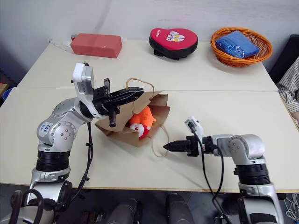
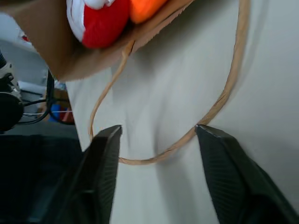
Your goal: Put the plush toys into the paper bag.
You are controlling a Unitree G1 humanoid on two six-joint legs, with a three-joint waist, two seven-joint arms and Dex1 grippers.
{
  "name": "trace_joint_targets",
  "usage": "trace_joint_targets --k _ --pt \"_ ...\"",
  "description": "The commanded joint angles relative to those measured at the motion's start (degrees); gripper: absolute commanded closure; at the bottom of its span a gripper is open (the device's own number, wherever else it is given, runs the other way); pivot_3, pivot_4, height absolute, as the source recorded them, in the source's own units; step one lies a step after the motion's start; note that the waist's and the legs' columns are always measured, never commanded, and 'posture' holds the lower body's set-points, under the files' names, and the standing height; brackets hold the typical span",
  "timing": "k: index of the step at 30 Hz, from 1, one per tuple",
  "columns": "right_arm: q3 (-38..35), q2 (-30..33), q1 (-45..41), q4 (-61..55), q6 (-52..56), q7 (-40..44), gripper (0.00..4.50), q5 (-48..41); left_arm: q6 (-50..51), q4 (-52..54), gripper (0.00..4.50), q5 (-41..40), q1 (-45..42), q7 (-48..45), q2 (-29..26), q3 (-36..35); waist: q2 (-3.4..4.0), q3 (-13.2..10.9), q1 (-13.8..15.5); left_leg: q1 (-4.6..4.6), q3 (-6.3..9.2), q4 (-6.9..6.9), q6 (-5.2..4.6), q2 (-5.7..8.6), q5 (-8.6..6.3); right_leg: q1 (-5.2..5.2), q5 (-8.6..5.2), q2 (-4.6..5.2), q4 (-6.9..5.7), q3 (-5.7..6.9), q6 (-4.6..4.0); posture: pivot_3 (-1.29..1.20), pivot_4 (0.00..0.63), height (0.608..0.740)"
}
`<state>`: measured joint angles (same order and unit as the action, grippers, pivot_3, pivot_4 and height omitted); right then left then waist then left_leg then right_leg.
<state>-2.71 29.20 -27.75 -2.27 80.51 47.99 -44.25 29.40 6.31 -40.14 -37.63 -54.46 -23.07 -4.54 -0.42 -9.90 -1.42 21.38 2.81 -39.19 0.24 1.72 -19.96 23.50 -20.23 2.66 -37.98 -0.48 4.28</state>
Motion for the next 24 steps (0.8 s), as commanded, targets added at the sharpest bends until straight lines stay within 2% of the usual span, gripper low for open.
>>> trace_joint_targets --k 1,4,9,15,17,18,20,24 --pt "-3.47 -0.30 -1.62 -0.98 1.64 -1.57 3.43 -2.36 -0.65 1.60 4.50 -0.78 -1.19 0.24 -0.41 -0.96 0.00 0.00 0.35 0.01 0.01 -0.01 0.00 0.01 0.00 0.00 0.00 0.01 0.01 0.01 0.00 0.00 0.150 0.740" --pt "-6.10 -0.25 -2.12 -0.38 2.71 -2.50 4.47 -3.52 -0.87 1.49 4.50 -0.67 -1.01 0.19 -0.46 -0.99 0.00 0.00 0.83 0.01 0.01 -0.01 0.00 0.01 0.00 0.00 0.00 0.01 0.02 0.01 0.00 0.00 0.150 0.740" --pt "-10.06 -1.01 -1.99 -0.95 3.68 -3.17 4.49 -6.24 -1.20 1.25 4.50 -0.51 -0.99 0.26 -0.24 -0.91 0.00 0.00 1.24 0.02 0.00 0.00 0.00 0.01 0.00 0.01 0.00 0.01 0.03 0.01 0.00 0.00 0.150 0.740" --pt "-13.02 2.84 -1.76 -3.90 1.93 -3.11 4.49 -7.55 -1.40 1.15 4.50 -0.49 -1.13 0.24 -0.21 -0.94 0.00 0.00 1.25 0.02 0.00 0.01 0.00 0.01 0.00 0.01 0.00 0.01 0.02 0.01 0.00 0.00 0.150 0.740" --pt "-12.82 7.17 -0.99 -5.18 5.00 -1.70 4.14 -9.03 -1.46 1.27 4.50 -0.44 -1.01 0.31 -0.25 -0.99 0.00 0.00 1.30 0.03 -0.01 0.01 0.00 0.01 0.00 0.01 0.00 0.01 0.02 0.01 0.00 0.00 0.150 0.740" --pt "-13.67 7.92 -0.58 -5.02 6.07 -3.90 4.01 -8.01 -1.50 1.31 4.50 -0.43 -0.94 0.40 -0.22 -1.04 0.00 0.00 1.44 0.03 -0.01 0.01 -0.01 0.01 0.00 0.01 0.00 0.01 0.03 0.01 0.00 0.00 0.150 0.740" --pt "-14.27 11.14 2.19 -5.91 7.81 -4.61 3.37 -7.91 -1.58 1.68 4.50 -0.51 -0.62 0.75 -0.03 -1.11 -0.01 0.00 1.59 0.05 0.04 0.01 -0.01 0.01 -0.01 -0.01 0.00 0.01 0.07 0.04 0.00 0.00 0.150 0.740" --pt "-16.74 12.67 6.78 -6.66 11.80 -6.08 2.09 -9.94 -1.79 1.92 4.50 -0.71 -0.09 1.03 0.22 -1.03 -0.02 0.00 1.69 0.08 0.00 0.02 -0.04 0.01 -0.01 -0.02 0.00 0.02 0.05 0.01 0.00 0.00 0.150 0.740"
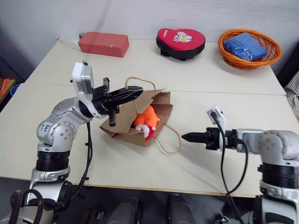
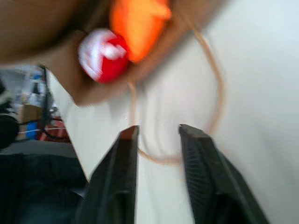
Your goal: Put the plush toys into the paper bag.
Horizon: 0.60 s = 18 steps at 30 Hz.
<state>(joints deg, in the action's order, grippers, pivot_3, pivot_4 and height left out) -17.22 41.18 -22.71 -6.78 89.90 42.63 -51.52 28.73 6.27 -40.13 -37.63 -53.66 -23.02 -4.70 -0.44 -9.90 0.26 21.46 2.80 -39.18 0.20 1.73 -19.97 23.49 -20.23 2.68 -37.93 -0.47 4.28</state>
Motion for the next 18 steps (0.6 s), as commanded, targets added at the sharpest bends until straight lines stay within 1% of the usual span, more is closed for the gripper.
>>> trace_joint_targets --k 1,3,5,6,10,14,16,18 --pt "-2.22 0.60 2.66 -2.45 2.59 -0.99 1.72 -3.68 -1.07 2.06 4.50 -0.83 -0.01 0.32 0.26 -0.84 0.00 0.00 -0.09 0.00 0.00 0.00 0.00 0.00 0.00 0.00 0.00 0.00 0.00 0.01 0.00 0.00 0.150 0.740" --pt "-1.94 -1.19 4.23 -2.51 2.60 -3.26 1.14 -6.01 -1.02 1.99 4.50 -0.96 -0.05 0.33 0.35 -0.83 0.00 0.00 -0.39 -0.01 -0.02 0.00 -0.01 0.00 0.00 0.02 0.00 -0.01 -0.02 -0.01 0.00 0.00 0.150 0.740" --pt "-2.06 -4.31 4.93 -2.00 2.60 -6.94 0.41 -7.77 -1.01 1.79 4.50 -0.94 -0.29 0.26 0.39 -0.78 0.00 0.00 -0.60 -0.06 -0.04 0.00 0.00 -0.03 0.00 0.01 0.00 -0.05 -0.04 -0.03 0.00 0.00 0.150 0.740" --pt "-2.24 -6.01 4.86 -1.47 2.60 -8.68 0.15 -9.05 -0.94 1.67 4.50 -0.96 -0.45 0.22 0.36 -0.82 -0.01 0.01 -0.61 -0.10 -0.05 0.00 0.00 -0.04 0.00 0.00 0.00 -0.06 -0.05 -0.04 0.00 0.00 0.150 0.740" --pt "-1.94 -12.39 3.45 -0.35 2.60 -17.08 0.15 -12.83 -0.64 1.64 4.50 -0.97 -0.64 -0.05 -0.07 -0.85 -0.04 0.03 -0.69 -0.18 -0.07 0.00 0.00 -0.07 0.01 -0.05 0.00 -0.08 -0.09 -0.08 0.00 0.00 0.150 0.740" --pt "-1.06 -16.26 2.55 0.07 2.60 -22.81 0.15 -14.95 -0.43 1.83 4.50 -1.03 -0.71 0.04 -0.28 -0.87 -0.04 0.03 -0.74 -0.18 -0.05 0.01 0.00 -0.08 0.01 -0.03 0.00 -0.09 -0.09 -0.07 -0.01 0.00 0.150 0.740" --pt "-2.07 -19.38 1.52 1.01 2.60 -25.85 0.15 -14.94 -0.44 1.90 4.50 -1.02 -0.70 0.13 -0.33 -0.86 -0.06 0.04 -1.01 -0.18 -0.06 0.01 0.00 -0.08 0.01 -0.04 0.00 -0.09 -0.09 -0.07 -0.01 0.00 0.150 0.740" --pt "-3.76 -22.41 0.18 2.00 2.60 -28.39 0.53 -14.45 -0.48 1.96 4.50 -0.97 -0.66 0.22 -0.37 -0.82 -0.06 0.04 -1.30 -0.19 -0.05 0.01 0.01 -0.08 0.01 -0.04 0.00 -0.09 -0.10 -0.06 -0.01 0.00 0.150 0.740"
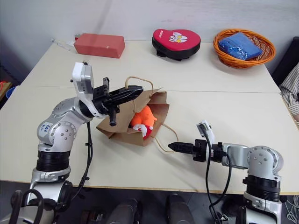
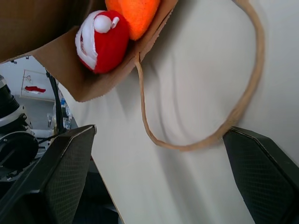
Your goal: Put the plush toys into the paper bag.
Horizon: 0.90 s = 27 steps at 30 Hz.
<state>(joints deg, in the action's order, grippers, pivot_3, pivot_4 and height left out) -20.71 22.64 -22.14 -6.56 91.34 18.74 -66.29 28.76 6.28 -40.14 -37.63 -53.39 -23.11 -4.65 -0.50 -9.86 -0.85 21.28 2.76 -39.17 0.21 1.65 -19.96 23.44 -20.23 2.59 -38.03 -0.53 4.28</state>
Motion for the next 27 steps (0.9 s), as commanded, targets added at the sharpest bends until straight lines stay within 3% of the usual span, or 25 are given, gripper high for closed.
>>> trace_joint_targets --k 1,7,12,19,22,27 --pt "-1.27 -5.06 -1.05 2.13 1.16 -5.51 0.70 0.29 -0.52 2.03 4.50 -0.96 -0.63 -0.01 -0.35 -0.93 0.00 0.00 -0.41 0.00 0.00 0.01 0.00 0.00 0.00 0.01 0.00 0.00 -0.02 0.00 0.00 0.00 0.150 0.740" --pt "-7.03 -5.22 -3.62 3.71 1.16 -7.59 2.63 -8.44 -0.62 2.42 4.50 -0.97 -0.17 0.15 -0.93 -1.41 0.05 -0.03 -0.66 0.07 0.01 0.06 0.00 0.01 0.00 0.05 0.00 0.01 -0.06 0.02 0.00 0.00 0.150 0.740" --pt "-10.76 -0.08 -7.07 3.74 -3.32 -9.03 4.41 -22.71 -1.18 1.96 4.50 -1.23 -0.24 0.09 -0.83 -1.85 0.07 -0.04 -0.59 0.12 0.03 0.05 0.00 0.03 0.00 0.04 0.00 0.03 -0.02 0.04 0.00 0.00 0.150 0.740" --pt "-5.41 15.40 -9.81 3.47 -14.64 -13.05 4.47 -45.95 -3.10 -0.98 4.50 -1.27 -2.42 0.35 0.75 -3.42 0.12 -0.08 -0.58 0.19 0.01 0.05 -0.05 0.02 -0.01 0.04 0.00 0.04 0.07 0.06 0.00 0.00 0.150 0.740" --pt "-3.95 18.79 -14.33 4.22 -18.04 -12.30 4.47 -46.71 -4.63 -2.92 4.50 -0.39 -3.67 0.34 0.97 -3.75 0.13 -0.09 -0.67 0.21 -0.01 0.00 -0.09 0.02 -0.01 0.03 0.00 0.04 0.12 0.07 0.01 0.00 0.150 0.740" --pt "0.28 16.34 -18.33 3.72 -21.71 -11.86 4.47 -46.71 -8.28 -5.50 4.50 1.80 -3.63 0.91 0.58 -3.85 0.12 -0.08 -0.70 0.20 -0.02 0.04 -0.10 -0.07 -0.02 0.02 0.00 -0.03 0.05 0.08 0.01 0.00 0.150 0.740"
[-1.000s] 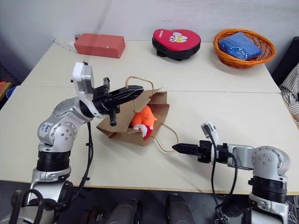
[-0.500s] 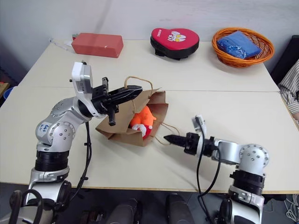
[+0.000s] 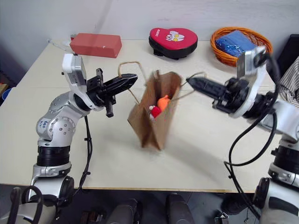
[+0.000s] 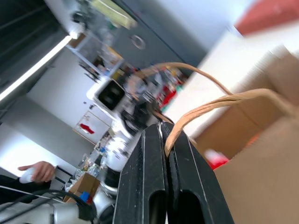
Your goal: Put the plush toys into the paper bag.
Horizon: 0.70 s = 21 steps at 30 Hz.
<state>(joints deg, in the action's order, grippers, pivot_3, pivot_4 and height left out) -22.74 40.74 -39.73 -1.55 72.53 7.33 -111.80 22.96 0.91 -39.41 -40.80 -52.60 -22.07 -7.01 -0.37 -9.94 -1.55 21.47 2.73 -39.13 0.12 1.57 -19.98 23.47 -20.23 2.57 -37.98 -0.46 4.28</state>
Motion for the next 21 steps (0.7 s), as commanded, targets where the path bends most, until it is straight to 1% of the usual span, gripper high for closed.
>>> trace_joint_targets --k 1,2,4,5,6,8,10,12,14,17,19,20,21 --pt "3.55 -2.39 -0.50 -1.71 -4.42 -1.75 4.47 -1.20 -2.60 -0.24 4.50 1.25 -0.16 0.06 -0.62 -1.31 0.00 0.00 0.03 0.01 0.00 0.00 0.00 0.00 0.00 0.00 0.00 0.00 0.00 0.00 0.00 0.00 0.150 0.740" --pt "4.84 -3.08 -0.01 -1.93 -5.66 -2.84 4.47 -0.31 -2.76 -0.22 4.50 1.49 0.17 0.04 -0.72 -1.11 0.00 0.00 0.06 0.02 -0.01 0.00 0.00 0.00 0.00 0.00 0.00 0.01 -0.01 -0.01 0.00 0.00 0.150 0.740" --pt "5.75 -4.67 1.01 -3.24 -8.99 -2.58 4.47 6.58 -2.60 -0.04 4.50 1.69 0.74 0.15 -0.80 -0.86 0.00 0.00 0.11 0.06 0.00 0.00 -0.01 0.01 0.00 0.02 0.00 0.04 0.01 0.00 0.01 0.00 0.150 0.740" --pt "6.19 -4.96 1.50 -3.03 -9.31 -2.36 4.47 6.74 -2.39 0.11 4.50 1.79 0.97 0.40 -0.86 -0.78 0.00 0.00 0.16 0.07 0.00 0.00 -0.01 0.01 -0.01 0.02 0.00 0.04 0.02 0.00 0.01 0.00 0.150 0.740" --pt "6.20 -5.07 1.96 -3.38 -9.77 -0.85 4.29 8.46 -2.03 0.38 4.30 1.83 1.20 0.69 -1.05 -0.73 0.00 0.00 0.38 0.08 0.01 -0.01 -0.01 0.01 -0.01 0.01 0.00 0.04 0.04 0.01 0.01 0.00 0.150 0.740" --pt "6.53 -3.27 3.27 -4.06 -7.86 3.35 3.88 10.07 -1.12 1.18 3.89 1.45 1.65 1.25 -1.54 -0.94 0.00 0.00 0.84 0.11 0.03 -0.01 -0.02 0.02 -0.01 0.02 0.01 0.07 0.07 0.03 0.01 0.00 0.150 0.740" --pt "6.07 -0.96 5.01 -5.28 -6.33 7.93 3.27 12.11 -0.11 2.04 3.34 1.10 2.22 1.54 -2.42 -1.21 0.00 0.00 1.33 0.12 0.03 -0.01 -0.03 0.02 -0.02 0.02 0.01 0.07 0.10 0.03 0.02 0.00 0.150 0.740" --pt "5.17 1.90 7.22 -6.61 -4.81 12.86 2.56 13.62 1.34 3.35 2.68 0.64 3.48 1.55 -4.05 -1.73 0.00 0.00 1.55 0.13 0.04 -0.01 -0.03 0.02 -0.02 0.03 0.01 0.07 0.12 0.04 0.02 0.00 0.150 0.740" --pt "4.03 6.15 10.23 -7.29 -2.42 19.24 1.87 15.30 4.12 6.01 2.04 -0.86 5.84 1.11 -6.85 -2.85 0.00 0.00 1.56 0.13 0.05 0.03 -0.05 0.02 -0.03 0.02 0.01 0.07 0.17 0.05 0.02 0.00 0.150 0.740" --pt "2.83 11.67 15.42 -9.04 -2.54 30.03 0.90 21.85 7.19 10.04 1.15 -2.40 10.19 0.50 -11.25 -4.95 0.00 0.00 1.58 0.13 0.05 0.06 -0.10 0.01 -0.06 0.01 0.01 0.07 0.20 0.04 0.02 0.00 0.150 0.740" --pt "2.70 14.13 19.41 -10.99 -5.57 37.23 0.86 28.07 8.25 12.68 0.47 -3.07 13.53 0.50 -13.52 -6.57 0.00 0.00 1.51 0.12 0.04 0.05 -0.12 0.01 -0.07 0.00 0.01 0.07 0.24 0.03 0.02 0.00 0.150 0.740" --pt "2.58 14.89 21.20 -11.61 -6.85 39.83 0.86 30.45 9.48 14.01 0.21 -4.11 15.39 0.39 -14.68 -7.53 0.00 0.00 1.50 0.09 0.03 0.06 -0.12 0.01 -0.07 -0.01 0.01 0.07 0.25 0.02 0.02 0.00 0.150 0.740" --pt "2.58 15.45 22.62 -12.07 -7.81 42.42 0.86 32.24 10.55 15.23 0.04 -5.08 17.02 -0.07 -15.74 -8.22 0.00 0.00 1.50 0.08 0.03 0.05 -0.12 0.01 -0.07 0.00 0.01 0.07 0.25 0.00 0.02 0.00 0.150 0.740"
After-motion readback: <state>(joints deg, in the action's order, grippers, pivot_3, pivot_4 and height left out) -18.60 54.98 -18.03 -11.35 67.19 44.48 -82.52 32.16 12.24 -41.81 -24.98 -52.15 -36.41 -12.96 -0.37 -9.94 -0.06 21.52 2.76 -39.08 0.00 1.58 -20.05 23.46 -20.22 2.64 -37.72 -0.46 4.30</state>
